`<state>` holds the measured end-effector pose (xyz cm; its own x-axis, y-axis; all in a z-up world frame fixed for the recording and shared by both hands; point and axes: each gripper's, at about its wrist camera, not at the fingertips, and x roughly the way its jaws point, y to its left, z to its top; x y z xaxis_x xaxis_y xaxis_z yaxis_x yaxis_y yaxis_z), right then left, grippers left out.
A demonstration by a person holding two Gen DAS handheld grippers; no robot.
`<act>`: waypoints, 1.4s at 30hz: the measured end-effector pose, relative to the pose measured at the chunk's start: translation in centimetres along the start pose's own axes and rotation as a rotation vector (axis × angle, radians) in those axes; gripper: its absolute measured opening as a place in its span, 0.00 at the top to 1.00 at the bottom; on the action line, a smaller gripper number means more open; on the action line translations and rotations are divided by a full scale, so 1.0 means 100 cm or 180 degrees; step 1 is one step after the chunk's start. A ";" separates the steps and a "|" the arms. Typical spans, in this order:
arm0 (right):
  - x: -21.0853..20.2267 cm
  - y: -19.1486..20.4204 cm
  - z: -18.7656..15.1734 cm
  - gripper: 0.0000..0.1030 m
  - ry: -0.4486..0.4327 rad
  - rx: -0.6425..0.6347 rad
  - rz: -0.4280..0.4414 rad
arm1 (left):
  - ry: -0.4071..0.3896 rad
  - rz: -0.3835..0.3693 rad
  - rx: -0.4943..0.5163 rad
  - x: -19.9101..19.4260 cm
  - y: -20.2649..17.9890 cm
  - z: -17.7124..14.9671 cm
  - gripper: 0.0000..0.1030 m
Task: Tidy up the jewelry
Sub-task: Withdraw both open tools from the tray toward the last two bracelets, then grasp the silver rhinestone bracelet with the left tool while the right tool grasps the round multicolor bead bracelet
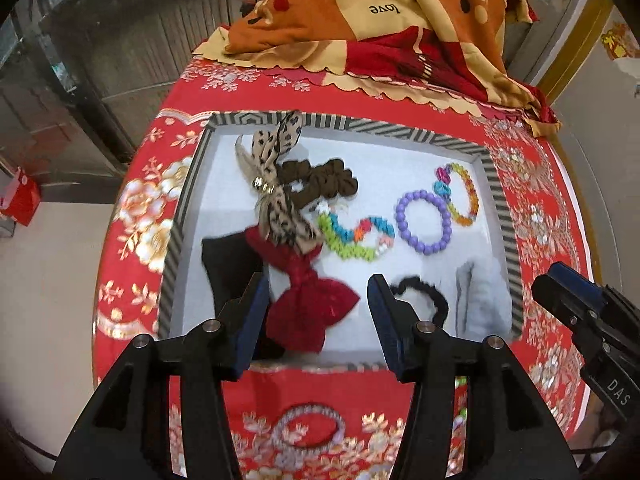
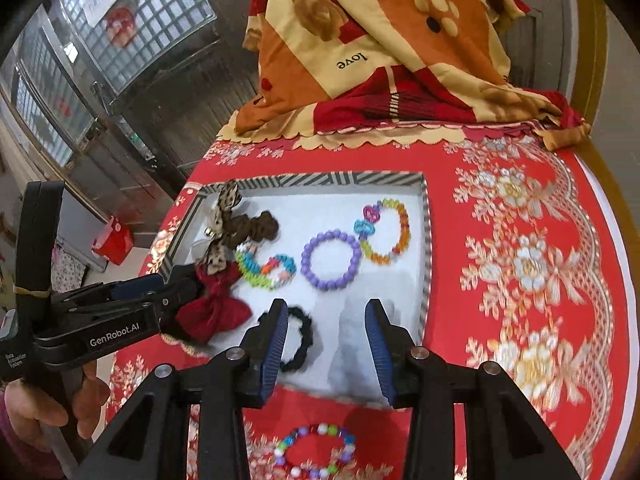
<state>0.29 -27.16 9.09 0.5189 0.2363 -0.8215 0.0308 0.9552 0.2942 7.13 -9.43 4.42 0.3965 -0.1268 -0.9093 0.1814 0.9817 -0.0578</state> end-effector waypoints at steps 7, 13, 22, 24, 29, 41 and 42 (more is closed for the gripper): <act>-0.014 0.005 -0.033 0.62 0.0072 -0.0013 -0.0006 | -0.0038 0.0076 0.0043 -0.015 -0.004 -0.032 0.51; -0.023 0.006 -0.057 0.62 0.0126 -0.0022 0.0008 | -0.0035 0.0130 0.0028 -0.023 -0.007 -0.059 0.51; -0.031 0.012 -0.078 0.62 0.0167 -0.0083 0.0030 | -0.0024 0.0180 -0.0006 -0.032 -0.008 -0.084 0.51; -0.032 0.013 -0.082 0.62 0.0177 -0.0090 0.0040 | -0.0030 0.0188 -0.0017 -0.034 -0.007 -0.088 0.51; -0.034 0.018 -0.087 0.62 0.0204 -0.0142 0.0048 | -0.0040 0.0206 -0.0029 -0.038 -0.008 -0.095 0.51; -0.002 -0.008 -0.107 0.61 0.0507 -0.0055 -0.0109 | 0.0173 0.0005 -0.0373 -0.029 0.028 -0.104 0.50; 0.003 -0.010 -0.109 0.61 0.0547 -0.0056 -0.0119 | 0.0205 -0.0012 -0.0405 -0.027 0.032 -0.106 0.51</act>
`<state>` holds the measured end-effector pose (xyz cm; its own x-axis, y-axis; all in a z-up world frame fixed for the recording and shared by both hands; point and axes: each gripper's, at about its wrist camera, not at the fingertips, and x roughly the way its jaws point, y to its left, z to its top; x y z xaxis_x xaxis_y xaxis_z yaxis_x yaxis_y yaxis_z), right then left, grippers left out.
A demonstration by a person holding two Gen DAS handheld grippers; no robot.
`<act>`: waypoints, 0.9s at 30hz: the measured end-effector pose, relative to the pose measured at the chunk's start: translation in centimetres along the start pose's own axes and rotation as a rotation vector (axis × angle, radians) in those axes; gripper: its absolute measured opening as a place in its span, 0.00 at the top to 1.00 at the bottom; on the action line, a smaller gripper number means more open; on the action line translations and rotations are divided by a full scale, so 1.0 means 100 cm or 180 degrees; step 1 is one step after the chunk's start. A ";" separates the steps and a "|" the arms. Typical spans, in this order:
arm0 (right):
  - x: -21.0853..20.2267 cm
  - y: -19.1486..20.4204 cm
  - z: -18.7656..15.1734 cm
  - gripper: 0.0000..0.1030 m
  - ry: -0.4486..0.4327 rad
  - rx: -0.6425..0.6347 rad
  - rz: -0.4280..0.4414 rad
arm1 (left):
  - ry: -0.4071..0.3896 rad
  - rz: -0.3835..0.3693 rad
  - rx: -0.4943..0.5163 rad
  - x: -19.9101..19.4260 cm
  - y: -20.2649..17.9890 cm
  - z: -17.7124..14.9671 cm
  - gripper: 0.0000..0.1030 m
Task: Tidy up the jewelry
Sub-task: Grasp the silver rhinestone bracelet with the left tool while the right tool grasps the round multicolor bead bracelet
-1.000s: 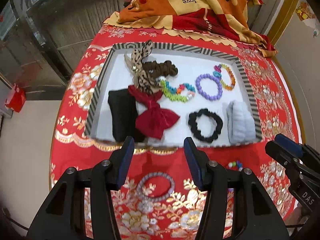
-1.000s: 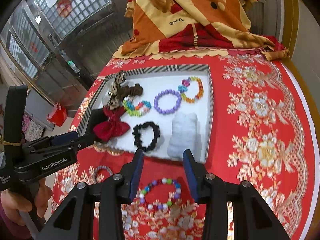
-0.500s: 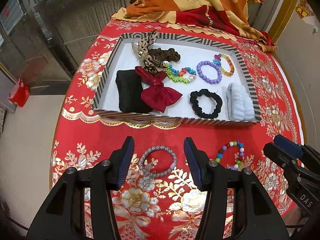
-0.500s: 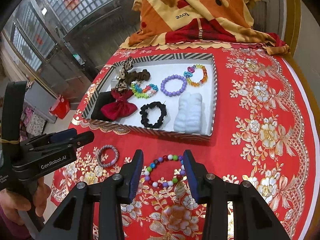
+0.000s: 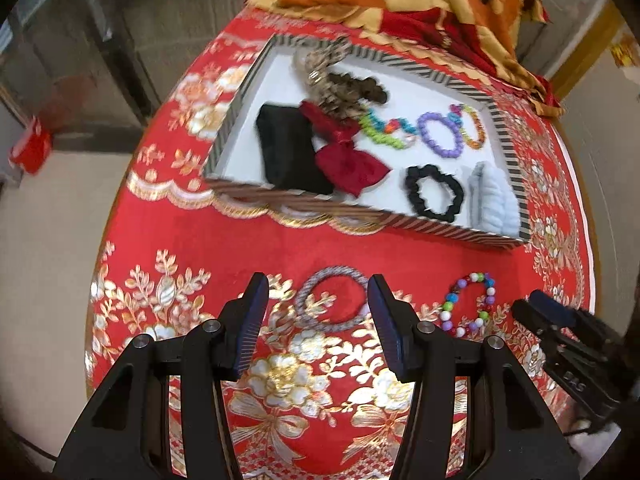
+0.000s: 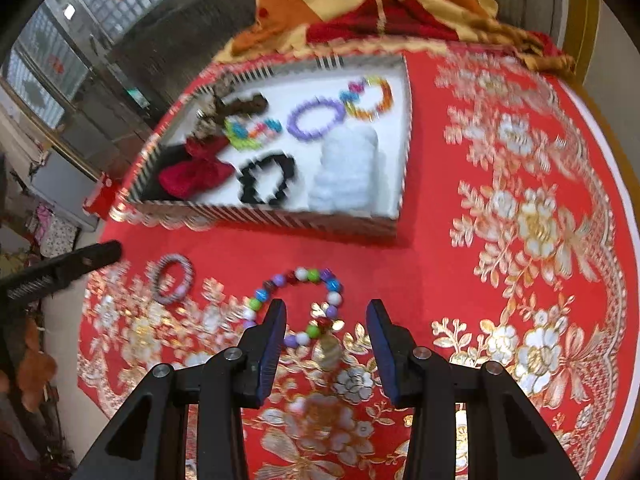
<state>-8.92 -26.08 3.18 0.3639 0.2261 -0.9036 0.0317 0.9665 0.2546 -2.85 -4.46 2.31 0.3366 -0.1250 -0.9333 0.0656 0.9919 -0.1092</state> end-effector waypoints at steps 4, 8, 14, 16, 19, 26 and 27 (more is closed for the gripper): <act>0.019 0.004 -0.002 0.61 0.0073 -0.0101 -0.0026 | 0.0175 -0.0050 -0.0049 0.016 0.015 -0.006 0.50; 0.031 0.009 0.000 0.61 0.0099 -0.0221 -0.0133 | 0.0329 -0.0029 -0.0067 0.035 0.024 -0.012 0.51; 0.039 0.008 0.003 0.62 0.0076 -0.0279 -0.0204 | 0.0336 0.0060 0.0046 0.050 0.021 -0.012 0.51; 0.040 0.009 0.004 0.62 0.0068 -0.0308 -0.0226 | 0.0324 0.0138 0.0137 0.056 0.016 -0.010 0.50; 0.043 0.014 0.006 0.62 0.0044 -0.0402 -0.0274 | 0.0318 0.0224 0.0300 0.063 0.007 -0.007 0.50; 0.046 0.015 0.005 0.86 -0.0018 -0.0597 -0.0389 | 0.0184 0.0203 0.0458 0.065 0.001 -0.006 0.70; 0.045 0.013 0.005 0.90 -0.0018 -0.0592 -0.0373 | 0.0172 0.0188 0.0468 0.065 -0.002 -0.005 0.85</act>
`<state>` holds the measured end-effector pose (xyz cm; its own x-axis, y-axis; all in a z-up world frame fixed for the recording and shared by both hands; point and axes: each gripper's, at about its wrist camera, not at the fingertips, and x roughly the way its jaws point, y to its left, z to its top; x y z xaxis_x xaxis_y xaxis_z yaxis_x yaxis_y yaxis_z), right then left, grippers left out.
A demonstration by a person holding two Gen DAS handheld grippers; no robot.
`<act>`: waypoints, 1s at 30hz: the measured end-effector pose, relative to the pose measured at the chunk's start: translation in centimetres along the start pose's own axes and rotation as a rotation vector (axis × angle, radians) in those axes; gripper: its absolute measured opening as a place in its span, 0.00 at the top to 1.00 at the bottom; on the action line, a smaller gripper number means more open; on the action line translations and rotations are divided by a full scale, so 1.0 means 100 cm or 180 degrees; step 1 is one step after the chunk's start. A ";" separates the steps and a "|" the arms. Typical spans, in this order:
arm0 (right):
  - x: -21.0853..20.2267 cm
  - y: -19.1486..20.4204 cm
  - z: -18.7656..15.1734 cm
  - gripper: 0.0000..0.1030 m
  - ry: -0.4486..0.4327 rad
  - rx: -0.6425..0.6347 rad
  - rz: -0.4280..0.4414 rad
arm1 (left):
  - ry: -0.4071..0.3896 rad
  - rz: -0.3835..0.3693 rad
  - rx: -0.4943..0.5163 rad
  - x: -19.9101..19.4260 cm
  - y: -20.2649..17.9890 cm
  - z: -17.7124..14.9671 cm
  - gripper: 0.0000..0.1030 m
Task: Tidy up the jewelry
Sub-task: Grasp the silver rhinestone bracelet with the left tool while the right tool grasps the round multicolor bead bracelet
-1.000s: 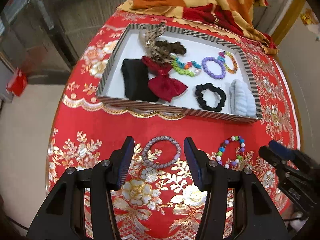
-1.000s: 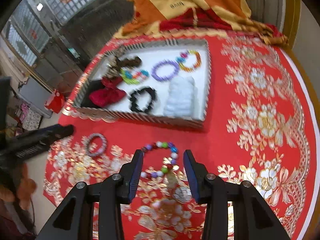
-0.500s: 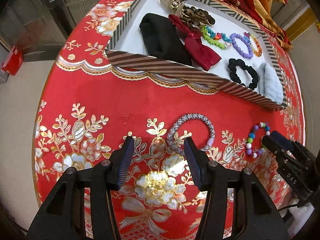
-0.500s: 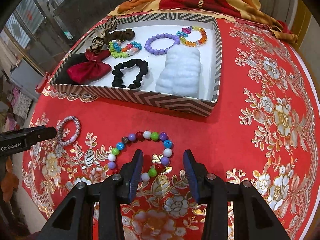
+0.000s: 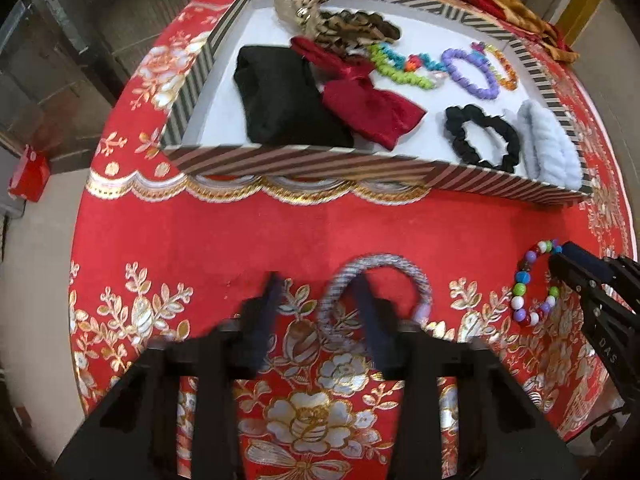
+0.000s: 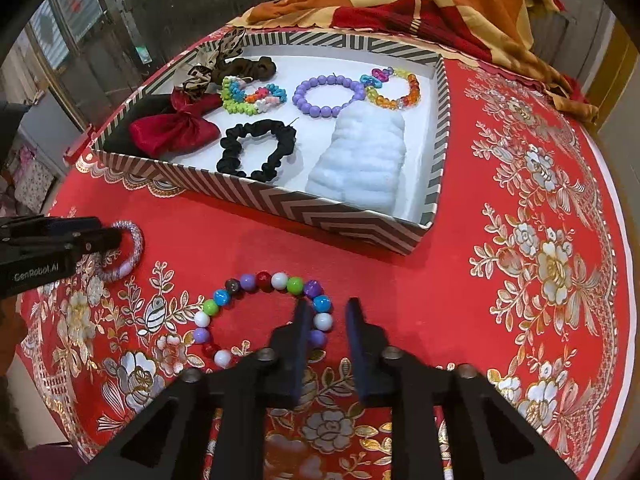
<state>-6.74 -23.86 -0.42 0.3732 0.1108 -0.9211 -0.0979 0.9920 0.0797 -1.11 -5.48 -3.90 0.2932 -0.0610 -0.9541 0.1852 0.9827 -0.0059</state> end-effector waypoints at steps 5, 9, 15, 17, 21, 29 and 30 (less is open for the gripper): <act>-0.014 -0.006 -0.001 0.92 -0.0070 0.0079 0.0158 | 0.0050 -0.0113 -0.0034 -0.002 0.000 0.002 0.94; -0.040 -0.004 0.003 0.92 -0.0226 0.0074 0.0269 | -0.0033 -0.0230 -0.0098 -0.022 0.003 0.006 0.94; -0.080 0.002 0.016 0.92 -0.0469 -0.0012 0.0330 | -0.0201 -0.0366 -0.0092 -0.054 0.003 0.013 0.94; -0.090 0.003 0.021 0.92 -0.0535 -0.0035 0.0317 | -0.0239 -0.0379 -0.0093 -0.062 0.002 0.017 0.94; -0.106 -0.001 0.032 0.92 -0.0645 -0.0047 0.0298 | -0.0338 -0.0386 -0.0089 -0.075 0.001 0.029 0.94; -0.121 -0.003 0.059 0.92 -0.0767 -0.0097 0.0265 | -0.0478 -0.0327 -0.0071 -0.088 -0.004 0.052 0.94; -0.120 -0.002 0.063 0.92 -0.0769 -0.0106 0.0257 | -0.0494 -0.0322 -0.0069 -0.088 -0.004 0.057 0.94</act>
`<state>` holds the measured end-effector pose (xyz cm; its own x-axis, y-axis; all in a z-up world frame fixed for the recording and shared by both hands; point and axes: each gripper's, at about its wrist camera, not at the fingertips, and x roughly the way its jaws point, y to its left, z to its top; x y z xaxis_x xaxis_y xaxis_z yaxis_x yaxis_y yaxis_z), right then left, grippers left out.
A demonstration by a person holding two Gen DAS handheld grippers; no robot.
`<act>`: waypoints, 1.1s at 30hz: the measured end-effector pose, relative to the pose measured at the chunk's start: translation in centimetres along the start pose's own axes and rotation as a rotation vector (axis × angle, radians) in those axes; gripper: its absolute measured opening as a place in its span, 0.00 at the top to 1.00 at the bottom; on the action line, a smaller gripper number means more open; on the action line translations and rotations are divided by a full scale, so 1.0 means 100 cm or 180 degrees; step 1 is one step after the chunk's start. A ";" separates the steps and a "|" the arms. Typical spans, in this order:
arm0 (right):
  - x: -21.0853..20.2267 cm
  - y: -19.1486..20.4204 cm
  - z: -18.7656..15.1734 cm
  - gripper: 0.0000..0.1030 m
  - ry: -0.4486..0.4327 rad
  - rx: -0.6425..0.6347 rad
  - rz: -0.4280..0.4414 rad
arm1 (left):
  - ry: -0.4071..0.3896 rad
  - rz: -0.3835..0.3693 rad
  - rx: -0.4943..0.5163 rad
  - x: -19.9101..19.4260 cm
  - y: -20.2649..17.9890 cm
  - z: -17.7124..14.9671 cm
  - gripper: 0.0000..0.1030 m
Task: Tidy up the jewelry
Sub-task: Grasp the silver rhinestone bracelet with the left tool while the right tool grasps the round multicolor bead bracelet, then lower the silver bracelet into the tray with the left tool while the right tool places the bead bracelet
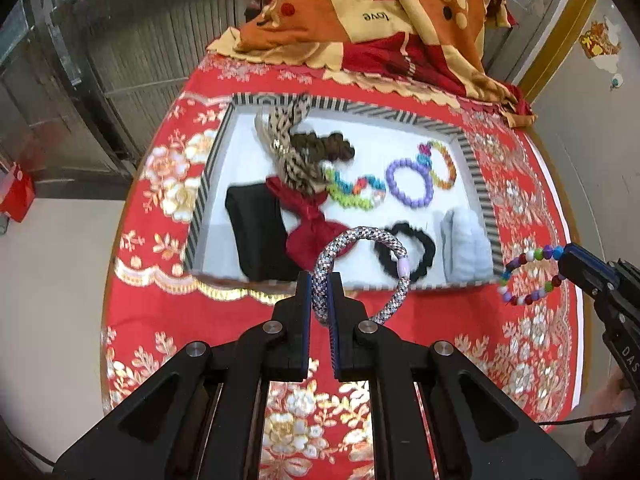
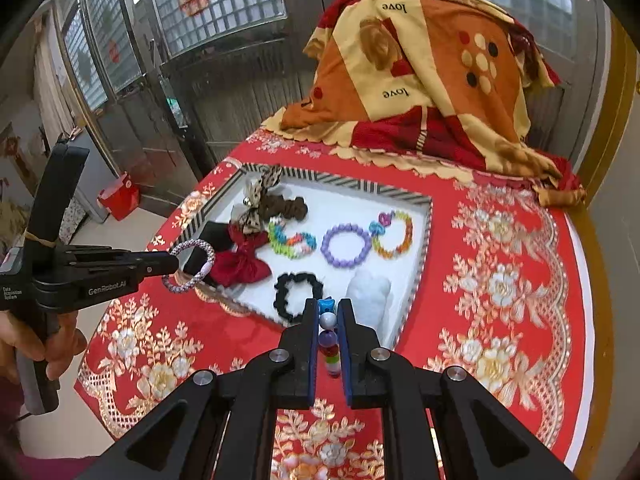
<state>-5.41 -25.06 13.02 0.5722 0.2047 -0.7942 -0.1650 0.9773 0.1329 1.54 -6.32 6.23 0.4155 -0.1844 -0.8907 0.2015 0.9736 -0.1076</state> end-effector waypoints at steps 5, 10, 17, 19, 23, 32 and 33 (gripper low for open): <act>0.014 -0.005 0.020 0.92 0.0021 0.0006 -0.0026 | -0.0034 0.0051 0.0054 0.007 -0.004 0.021 0.94; 0.036 -0.010 0.041 0.92 0.0066 0.0008 -0.0035 | -0.0002 0.0084 0.0103 0.026 -0.010 0.045 0.94; 0.075 -0.018 0.070 0.92 0.0172 0.0050 -0.0053 | 0.0089 0.0066 0.0208 0.060 -0.028 0.076 0.94; 0.085 -0.022 0.080 0.92 0.0183 0.0079 -0.0050 | 0.0127 0.0068 0.0221 0.071 -0.032 0.084 0.94; 0.104 -0.027 0.097 0.92 0.0211 0.0104 -0.0053 | 0.0191 0.0085 0.0248 0.093 -0.037 0.098 0.94; 0.155 -0.033 0.130 0.92 0.0259 0.0217 0.0110 | 0.0354 0.0185 0.0149 0.132 -0.022 0.113 0.94; 0.161 -0.034 0.132 0.92 0.0262 0.0225 0.0135 | 0.0367 0.0190 0.0131 0.135 -0.020 0.113 0.94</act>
<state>14.94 -24.33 7.62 0.4975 0.2434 -0.8326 -0.1290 0.9699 0.2064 16.79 -12.27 -0.60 0.3234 -0.1074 -0.9401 0.2168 0.9755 -0.0368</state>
